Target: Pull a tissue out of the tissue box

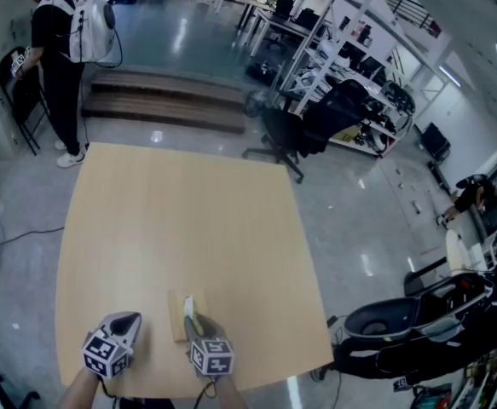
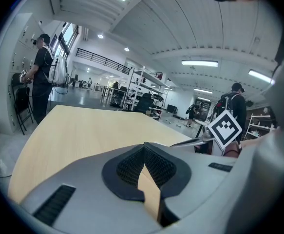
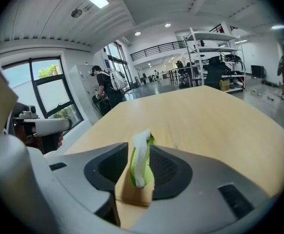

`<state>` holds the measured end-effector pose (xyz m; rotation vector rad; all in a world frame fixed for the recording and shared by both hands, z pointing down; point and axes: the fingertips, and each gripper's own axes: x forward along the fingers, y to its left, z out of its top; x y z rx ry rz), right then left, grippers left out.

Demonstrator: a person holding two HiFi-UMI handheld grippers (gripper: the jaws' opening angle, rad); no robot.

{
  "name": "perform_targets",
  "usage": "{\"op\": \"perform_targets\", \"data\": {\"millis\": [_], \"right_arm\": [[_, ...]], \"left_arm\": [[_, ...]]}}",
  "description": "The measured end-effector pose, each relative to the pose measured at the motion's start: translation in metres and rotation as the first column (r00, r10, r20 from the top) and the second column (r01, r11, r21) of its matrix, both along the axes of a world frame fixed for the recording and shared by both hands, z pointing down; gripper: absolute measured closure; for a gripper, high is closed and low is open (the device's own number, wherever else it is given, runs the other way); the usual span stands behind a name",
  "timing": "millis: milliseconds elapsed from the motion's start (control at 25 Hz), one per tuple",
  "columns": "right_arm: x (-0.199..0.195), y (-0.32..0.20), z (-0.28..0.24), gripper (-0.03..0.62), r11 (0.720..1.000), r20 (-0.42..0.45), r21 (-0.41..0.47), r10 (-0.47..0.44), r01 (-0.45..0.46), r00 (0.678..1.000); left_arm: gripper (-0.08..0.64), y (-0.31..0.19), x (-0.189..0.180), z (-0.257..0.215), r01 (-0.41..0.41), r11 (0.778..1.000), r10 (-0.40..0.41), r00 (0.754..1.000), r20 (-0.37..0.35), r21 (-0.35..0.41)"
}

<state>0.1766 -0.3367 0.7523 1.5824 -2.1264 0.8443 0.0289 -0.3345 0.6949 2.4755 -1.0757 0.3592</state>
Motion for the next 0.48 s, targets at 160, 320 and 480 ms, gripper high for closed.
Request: {"op": "perform_targets", "data": {"millis": [160,320,480], "right_arm": [[-0.0005,-0.0028,0.0013,0.446,1.0,-0.013,-0.005,-0.009,0.008,1.0],[0.0006,-0.0016,0.0023,0.486,1.0,-0.055,-0.021,-0.014,0.013,0.998],[0.0016,-0.0016,0.0047,0.534,1.0,-0.073,-0.029,-0.013,0.011,0.997]], "left_arm": [[0.554,-0.0028,-0.0043,0.0028,0.013,1.0,-0.013,1.0,-0.005,-0.007],[0.552,-0.0024,-0.007,0.0018,0.019,1.0,-0.019,1.0,-0.001,-0.007],[0.552,-0.0043,-0.0081,0.0006,0.024,1.0,-0.024,1.0,-0.003,-0.002]]}}
